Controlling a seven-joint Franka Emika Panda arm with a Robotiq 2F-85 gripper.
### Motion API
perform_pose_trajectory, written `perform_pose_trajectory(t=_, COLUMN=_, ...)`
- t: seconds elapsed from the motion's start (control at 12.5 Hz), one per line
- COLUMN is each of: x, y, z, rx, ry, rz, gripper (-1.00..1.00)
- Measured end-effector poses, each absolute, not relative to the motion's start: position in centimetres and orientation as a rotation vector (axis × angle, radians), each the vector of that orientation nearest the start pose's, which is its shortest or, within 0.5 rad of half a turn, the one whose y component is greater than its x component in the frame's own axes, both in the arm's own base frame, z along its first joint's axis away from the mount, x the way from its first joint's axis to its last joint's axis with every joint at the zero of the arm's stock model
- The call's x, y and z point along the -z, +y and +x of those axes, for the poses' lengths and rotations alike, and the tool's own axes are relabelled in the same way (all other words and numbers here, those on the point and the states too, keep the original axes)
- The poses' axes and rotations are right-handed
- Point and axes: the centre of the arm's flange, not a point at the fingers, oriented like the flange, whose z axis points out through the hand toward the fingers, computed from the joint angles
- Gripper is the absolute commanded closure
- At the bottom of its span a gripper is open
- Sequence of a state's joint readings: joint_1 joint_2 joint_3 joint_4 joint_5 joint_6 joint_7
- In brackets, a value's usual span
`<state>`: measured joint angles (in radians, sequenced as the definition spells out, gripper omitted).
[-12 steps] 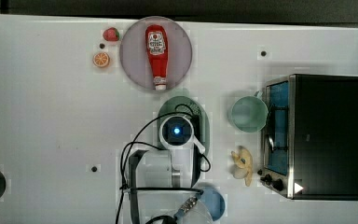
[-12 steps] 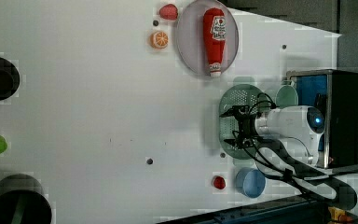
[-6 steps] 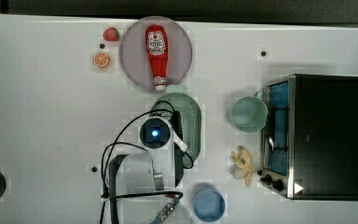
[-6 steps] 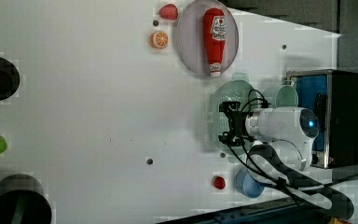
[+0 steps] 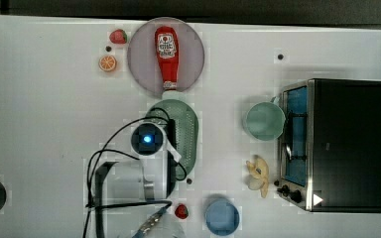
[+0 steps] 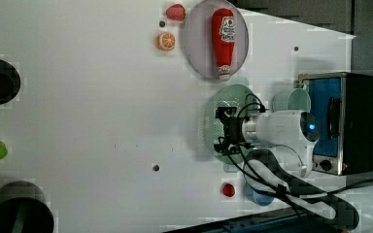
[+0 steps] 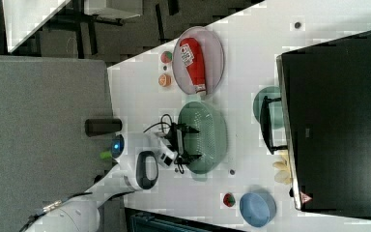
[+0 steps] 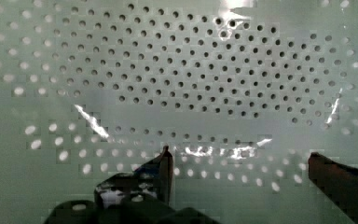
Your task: Drag strainer right to left.
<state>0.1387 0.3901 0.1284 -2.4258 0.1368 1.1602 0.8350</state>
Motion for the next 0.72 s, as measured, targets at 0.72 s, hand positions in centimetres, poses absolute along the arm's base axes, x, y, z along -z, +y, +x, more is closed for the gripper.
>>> perform_pose_trajectory(t=0.72, x=-13.6, y=22.2, z=45.8, rx=-0.321, ry=2.125, rz=-2.277, gripper=-1.00)
